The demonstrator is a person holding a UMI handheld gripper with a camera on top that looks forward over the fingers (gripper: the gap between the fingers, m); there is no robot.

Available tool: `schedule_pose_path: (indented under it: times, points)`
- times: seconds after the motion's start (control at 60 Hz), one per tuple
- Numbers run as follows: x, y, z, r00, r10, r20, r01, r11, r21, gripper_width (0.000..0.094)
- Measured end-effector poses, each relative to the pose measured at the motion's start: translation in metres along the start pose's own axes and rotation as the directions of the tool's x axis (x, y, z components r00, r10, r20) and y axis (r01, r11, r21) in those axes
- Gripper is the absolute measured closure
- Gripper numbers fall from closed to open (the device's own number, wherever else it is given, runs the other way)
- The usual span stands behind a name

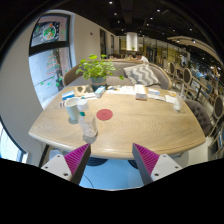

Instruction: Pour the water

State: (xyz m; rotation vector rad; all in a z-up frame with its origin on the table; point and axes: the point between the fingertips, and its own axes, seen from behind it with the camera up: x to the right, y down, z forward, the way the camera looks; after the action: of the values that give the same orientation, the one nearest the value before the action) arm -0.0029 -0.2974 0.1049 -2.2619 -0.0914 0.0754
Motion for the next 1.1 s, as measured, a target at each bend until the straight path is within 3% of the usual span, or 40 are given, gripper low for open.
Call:
schedule_pose_path:
  times: [0.183, 0.4, 0.533, 0.617, 0.8, 0.95, 1.1]
  points:
    - [-0.086, -0.028, 0.056, 0.999, 0.007, 0.041, -0.011, 0.996, 0.088, 0.0076]
    - [-0.102, -0.062, 0.140, 0.999, 0.002, -0.036, 0.004, 0.984, 0.180, 0.0098]
    - [-0.097, -0.060, 0.172, 0.996, -0.002, -0.087, 0.018, 0.983, 0.184, 0.0240]
    - [-0.095, -0.058, 0.182, 0.996, 0.015, -0.092, 0.002, 0.983, 0.183, 0.0410]
    - [-0.097, -0.064, 0.183, 0.995, 0.000, -0.097, 0.019, 0.981, 0.194, 0.0501]
    - [-0.083, -0.099, 0.165, 0.975, -0.108, -0.196, 0.146, 0.971, 0.188, 0.0520]
    - [-0.057, -0.167, 0.148, 0.859, -0.333, -0.390, 0.412, 0.901, 0.137, 0.0522]
